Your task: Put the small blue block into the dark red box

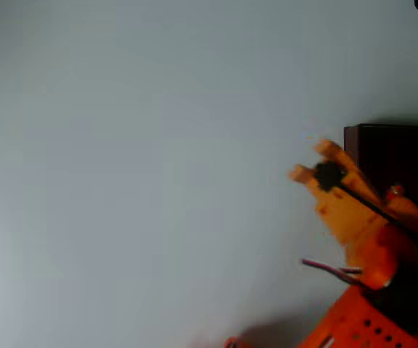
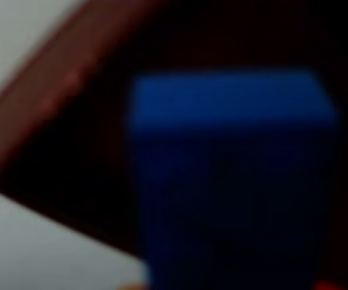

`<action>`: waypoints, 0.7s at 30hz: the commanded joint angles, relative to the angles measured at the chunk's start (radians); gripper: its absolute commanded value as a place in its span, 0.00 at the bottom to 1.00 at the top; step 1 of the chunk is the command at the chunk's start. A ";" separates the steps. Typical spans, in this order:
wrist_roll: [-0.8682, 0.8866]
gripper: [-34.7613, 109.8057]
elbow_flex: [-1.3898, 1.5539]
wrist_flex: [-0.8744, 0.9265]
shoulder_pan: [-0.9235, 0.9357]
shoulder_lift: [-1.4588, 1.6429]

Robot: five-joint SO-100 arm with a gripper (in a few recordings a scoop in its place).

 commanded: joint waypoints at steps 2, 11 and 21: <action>0.037 0.24 -0.048 -0.107 0.130 -0.037; 0.064 0.25 -0.124 -0.241 0.202 -0.354; 0.083 0.37 0.100 -0.284 0.130 -0.224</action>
